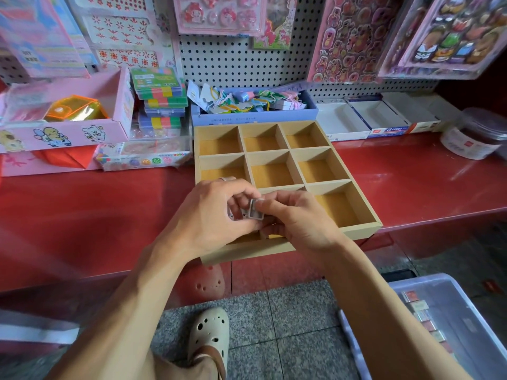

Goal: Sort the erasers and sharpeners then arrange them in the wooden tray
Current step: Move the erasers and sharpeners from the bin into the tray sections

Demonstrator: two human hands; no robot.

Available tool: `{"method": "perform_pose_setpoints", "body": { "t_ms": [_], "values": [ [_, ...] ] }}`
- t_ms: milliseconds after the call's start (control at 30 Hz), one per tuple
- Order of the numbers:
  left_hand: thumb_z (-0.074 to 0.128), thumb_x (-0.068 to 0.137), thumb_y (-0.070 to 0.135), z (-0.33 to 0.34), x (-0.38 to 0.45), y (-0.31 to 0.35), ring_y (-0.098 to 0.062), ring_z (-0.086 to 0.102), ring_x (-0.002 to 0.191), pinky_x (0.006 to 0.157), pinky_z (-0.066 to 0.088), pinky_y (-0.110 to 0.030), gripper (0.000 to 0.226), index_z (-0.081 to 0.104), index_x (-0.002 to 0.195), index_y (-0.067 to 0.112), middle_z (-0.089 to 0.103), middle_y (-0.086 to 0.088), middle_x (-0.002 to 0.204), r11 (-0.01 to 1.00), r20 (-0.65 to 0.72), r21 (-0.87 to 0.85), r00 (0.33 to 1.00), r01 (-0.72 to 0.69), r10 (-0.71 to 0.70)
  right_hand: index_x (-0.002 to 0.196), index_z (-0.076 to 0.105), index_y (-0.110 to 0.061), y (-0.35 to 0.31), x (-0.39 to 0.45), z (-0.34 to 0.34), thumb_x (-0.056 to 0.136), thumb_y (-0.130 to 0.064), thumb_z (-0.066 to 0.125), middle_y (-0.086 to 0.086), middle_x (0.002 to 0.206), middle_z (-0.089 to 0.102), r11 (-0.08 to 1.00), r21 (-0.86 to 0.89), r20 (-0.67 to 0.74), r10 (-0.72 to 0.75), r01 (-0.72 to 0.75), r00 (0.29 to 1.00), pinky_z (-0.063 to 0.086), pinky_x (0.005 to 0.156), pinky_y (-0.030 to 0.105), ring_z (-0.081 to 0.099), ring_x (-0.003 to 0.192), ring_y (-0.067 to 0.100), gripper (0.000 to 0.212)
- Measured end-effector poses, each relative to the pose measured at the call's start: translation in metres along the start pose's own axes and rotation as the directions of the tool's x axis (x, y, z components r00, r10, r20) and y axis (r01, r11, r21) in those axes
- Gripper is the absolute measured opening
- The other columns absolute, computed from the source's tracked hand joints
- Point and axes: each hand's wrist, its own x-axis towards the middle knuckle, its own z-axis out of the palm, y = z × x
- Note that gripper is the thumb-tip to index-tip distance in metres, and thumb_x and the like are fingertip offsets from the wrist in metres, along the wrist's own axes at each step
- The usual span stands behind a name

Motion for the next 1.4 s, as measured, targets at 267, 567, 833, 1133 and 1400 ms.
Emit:
{"method": "perform_pose_setpoints", "body": {
  "t_ms": [267, 567, 833, 1133, 1400],
  "values": [
    [0.078, 0.056, 0.039, -0.014, -0.011, -0.014, -0.009, 0.055, 0.056, 0.057, 0.051, -0.031, 0.028, 0.069, 0.081, 0.032, 0.062, 0.011, 0.070, 0.981, -0.024, 0.074, 0.984, 0.179, -0.178, 0.091, 0.071, -0.012, -0.002, -0.006, -0.008, 0.096, -0.011, 0.062, 0.008, 0.085, 0.069, 0.987, -0.159, -0.067, -0.029, 0.018, 0.997, 0.052, 0.063, 0.029, 0.062, 0.071, 0.016, 0.010],
    [0.078, 0.074, 0.029, -0.011, -0.018, -0.014, -0.022, 0.061, 0.099, 0.071, 0.043, -0.031, 0.028, 0.071, 0.101, 0.034, 0.053, 0.008, 0.089, 0.776, 0.014, 0.552, 0.926, 0.307, -0.376, 0.089, 0.072, -0.012, -0.013, -0.035, -0.047, 0.094, -0.005, 0.059, 0.011, 0.081, 0.068, 0.973, -0.204, -0.338, -0.170, 0.104, 0.926, 0.053, 0.070, 0.035, 0.062, 0.072, 0.016, 0.016],
    [0.078, 0.079, 0.031, -0.003, -0.017, -0.013, -0.015, 0.056, 0.117, 0.084, 0.047, -0.032, 0.037, 0.068, 0.114, 0.037, 0.060, 0.011, 0.121, 0.686, -0.017, 0.675, 0.934, 0.273, -0.356, 0.097, 0.070, -0.008, -0.011, -0.046, -0.053, 0.095, -0.006, 0.058, 0.010, 0.087, 0.069, 0.976, -0.201, -0.344, -0.155, 0.088, 0.926, 0.053, 0.066, 0.027, 0.064, 0.073, 0.014, 0.012],
    [0.079, 0.076, 0.048, -0.005, -0.019, -0.013, -0.017, 0.055, 0.110, 0.078, 0.045, -0.032, 0.047, 0.070, 0.118, 0.030, 0.060, 0.006, 0.106, 0.721, 0.040, 0.657, 0.944, 0.222, -0.327, 0.099, 0.071, -0.015, 0.000, -0.055, -0.060, 0.096, -0.009, 0.059, 0.007, 0.092, 0.076, 0.987, -0.136, -0.419, -0.131, 0.080, 0.898, 0.056, 0.073, 0.033, 0.071, 0.082, 0.016, 0.014],
    [0.076, 0.079, 0.031, -0.016, -0.029, 0.005, -0.005, 0.057, 0.069, 0.070, 0.050, -0.025, 0.016, 0.073, 0.094, 0.034, 0.061, 0.013, 0.079, 0.925, -0.041, 0.224, 0.951, 0.308, -0.307, 0.100, 0.072, -0.015, -0.006, -0.081, -0.070, 0.096, -0.009, 0.058, 0.003, 0.090, 0.076, 0.987, -0.120, -0.460, -0.147, 0.103, 0.875, 0.053, 0.069, 0.029, 0.072, 0.080, 0.014, 0.015]
  ]
}}
